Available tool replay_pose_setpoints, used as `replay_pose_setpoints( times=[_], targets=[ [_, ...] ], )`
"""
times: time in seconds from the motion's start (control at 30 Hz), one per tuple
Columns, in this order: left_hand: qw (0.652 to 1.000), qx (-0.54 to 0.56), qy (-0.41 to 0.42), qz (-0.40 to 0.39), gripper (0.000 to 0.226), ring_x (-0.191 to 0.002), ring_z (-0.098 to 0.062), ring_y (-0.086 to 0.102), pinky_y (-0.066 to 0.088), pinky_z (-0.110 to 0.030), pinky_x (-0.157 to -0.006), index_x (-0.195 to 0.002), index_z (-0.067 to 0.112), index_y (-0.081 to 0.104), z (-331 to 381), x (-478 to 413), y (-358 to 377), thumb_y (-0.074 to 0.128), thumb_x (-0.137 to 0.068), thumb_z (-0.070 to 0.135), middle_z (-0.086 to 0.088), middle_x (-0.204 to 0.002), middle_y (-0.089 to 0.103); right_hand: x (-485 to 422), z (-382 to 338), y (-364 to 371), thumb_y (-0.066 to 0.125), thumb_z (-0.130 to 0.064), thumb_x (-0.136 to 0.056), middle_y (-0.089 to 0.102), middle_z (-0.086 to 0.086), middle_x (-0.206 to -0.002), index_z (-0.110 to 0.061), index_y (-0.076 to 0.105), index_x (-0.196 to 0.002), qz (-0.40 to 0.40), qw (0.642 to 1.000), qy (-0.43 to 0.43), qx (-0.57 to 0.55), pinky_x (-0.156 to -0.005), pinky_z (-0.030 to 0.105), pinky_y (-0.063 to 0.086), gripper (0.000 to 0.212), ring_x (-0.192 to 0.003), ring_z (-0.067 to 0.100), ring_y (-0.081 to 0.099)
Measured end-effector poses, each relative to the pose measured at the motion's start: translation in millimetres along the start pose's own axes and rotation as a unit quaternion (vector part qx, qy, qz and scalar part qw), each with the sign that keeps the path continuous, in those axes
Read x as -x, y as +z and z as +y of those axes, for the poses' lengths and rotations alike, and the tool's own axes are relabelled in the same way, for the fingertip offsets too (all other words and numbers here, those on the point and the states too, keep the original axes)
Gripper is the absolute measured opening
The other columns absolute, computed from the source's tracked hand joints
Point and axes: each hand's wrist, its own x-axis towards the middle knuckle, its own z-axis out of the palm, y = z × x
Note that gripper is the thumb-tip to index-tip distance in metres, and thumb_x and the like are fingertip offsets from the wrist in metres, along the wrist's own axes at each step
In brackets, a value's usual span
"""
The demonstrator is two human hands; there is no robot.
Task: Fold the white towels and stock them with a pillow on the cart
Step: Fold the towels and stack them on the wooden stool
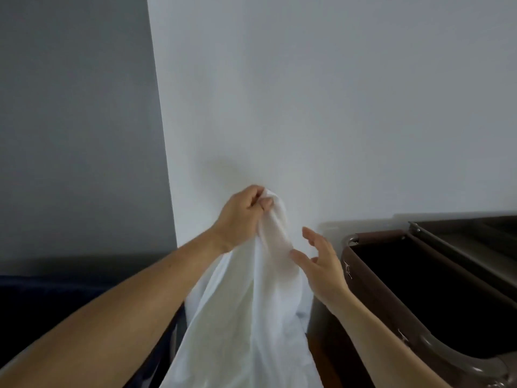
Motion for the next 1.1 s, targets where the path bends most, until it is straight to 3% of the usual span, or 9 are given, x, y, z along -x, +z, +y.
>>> replay_pose_setpoints(
  times=[0.17, 0.3, 0.37, 0.47, 0.57, 0.67, 0.83, 1.03, 1.1],
  targets=[
    [0.944, 0.32, 0.08, 0.006, 0.012, -0.075, -0.014, 0.061, 0.052, -0.026, -0.071, -0.093, 0.01, 0.061, 111.0, -63.5, -61.0, 0.052, -0.099, 0.011, 0.001, -0.078, 0.066, -27.3, -43.2, -31.4, 0.074, -0.051, -0.081, 0.037, -0.021, -0.14, -0.039, 0.031, -0.148, 0.003, 0.994, -0.106, 0.022, -0.109, 0.034, 0.035, 0.08, -0.129, 0.005, 0.036],
    [0.905, 0.415, 0.079, 0.052, 0.019, -0.082, -0.021, 0.066, 0.054, -0.033, -0.077, -0.096, 0.007, 0.064, 146.8, -93.5, -81.0, 0.058, -0.097, 0.024, -0.006, -0.084, 0.066, -38.0, -79.7, -42.4, 0.075, -0.067, -0.063, 0.057, -0.018, -0.118, -0.045, 0.044, -0.129, 0.06, 0.994, -0.086, 0.012, -0.094, 0.039, 0.05, 0.076, -0.111, 0.014, 0.055],
    [0.912, 0.399, 0.038, 0.082, 0.022, -0.085, -0.021, 0.066, 0.056, -0.035, -0.081, -0.098, 0.008, 0.067, 132.0, -99.9, -74.0, 0.061, -0.095, 0.028, -0.006, -0.086, 0.068, -35.7, -87.1, -42.5, 0.073, -0.069, -0.062, 0.066, -0.015, -0.095, -0.042, 0.054, -0.1, 0.091, 0.993, -0.049, 0.057, -0.084, 0.039, 0.054, 0.05, -0.097, 0.017, 0.062],
    [0.952, 0.289, -0.026, 0.101, 0.017, -0.083, -0.018, 0.064, 0.053, -0.035, -0.081, -0.091, 0.015, 0.068, 89.6, -98.0, -54.5, 0.059, -0.096, 0.029, 0.0, -0.085, 0.067, -23.3, -74.2, -41.0, 0.077, -0.062, -0.067, 0.068, -0.007, -0.077, -0.029, 0.061, -0.079, 0.013, 0.991, -0.03, 0.129, -0.071, 0.034, 0.055, 0.038, -0.076, 0.014, 0.065],
    [0.972, 0.213, -0.074, 0.063, 0.013, -0.092, -0.024, 0.06, 0.05, -0.041, -0.086, -0.097, 0.012, 0.063, 42.9, -84.9, -42.8, 0.055, -0.097, 0.022, -0.005, -0.095, 0.064, -7.8, -46.3, -38.6, 0.075, -0.063, -0.069, 0.067, -0.009, -0.084, -0.031, 0.062, -0.093, -0.108, 0.973, -0.011, 0.205, -0.075, 0.034, 0.055, 0.042, -0.08, 0.01, 0.064],
    [0.97, 0.214, -0.098, 0.066, 0.017, -0.098, -0.023, 0.065, 0.051, -0.037, -0.088, -0.106, 0.008, 0.062, 20.2, -72.4, -37.6, 0.051, -0.1, 0.018, -0.007, -0.107, 0.069, 8.5, -31.5, -31.2, 0.066, -0.06, -0.079, 0.058, -0.012, -0.085, -0.029, 0.056, -0.111, -0.131, 0.953, -0.031, 0.27, -0.074, 0.028, 0.044, 0.045, -0.088, 0.014, 0.059],
    [0.919, 0.361, -0.105, 0.119, 0.021, -0.098, -0.02, 0.068, 0.056, -0.035, -0.083, -0.118, 0.006, 0.058, 24.0, -71.9, -42.4, 0.049, -0.102, 0.016, -0.004, -0.109, 0.073, 29.4, -15.7, -2.6, 0.052, -0.059, -0.086, 0.055, -0.011, -0.088, -0.03, 0.067, -0.097, -0.095, 0.889, -0.285, 0.346, -0.082, 0.031, 0.042, 0.034, -0.083, 0.014, 0.05],
    [0.908, 0.407, -0.053, 0.083, 0.015, -0.098, -0.023, 0.068, 0.057, -0.04, -0.088, -0.109, 0.007, 0.058, 34.2, -69.2, -59.7, 0.049, -0.102, 0.017, -0.007, -0.111, 0.071, 22.4, -6.6, -6.0, 0.043, -0.065, -0.091, 0.043, -0.005, -0.114, -0.023, 0.067, -0.114, -0.144, 0.849, -0.222, 0.457, -0.1, 0.035, 0.035, 0.054, -0.105, 0.019, 0.04],
    [0.911, 0.4, -0.05, 0.086, 0.015, -0.099, -0.023, 0.068, 0.056, -0.04, -0.086, -0.109, 0.007, 0.058, 29.0, -67.8, -64.0, 0.05, -0.102, 0.017, -0.007, -0.112, 0.071, 20.8, -6.6, -7.5, 0.046, -0.068, -0.089, 0.037, -0.01, -0.124, -0.023, 0.068, -0.111, -0.168, 0.858, -0.223, 0.431, -0.101, 0.031, 0.032, 0.054, -0.11, 0.016, 0.038]
  ],
)
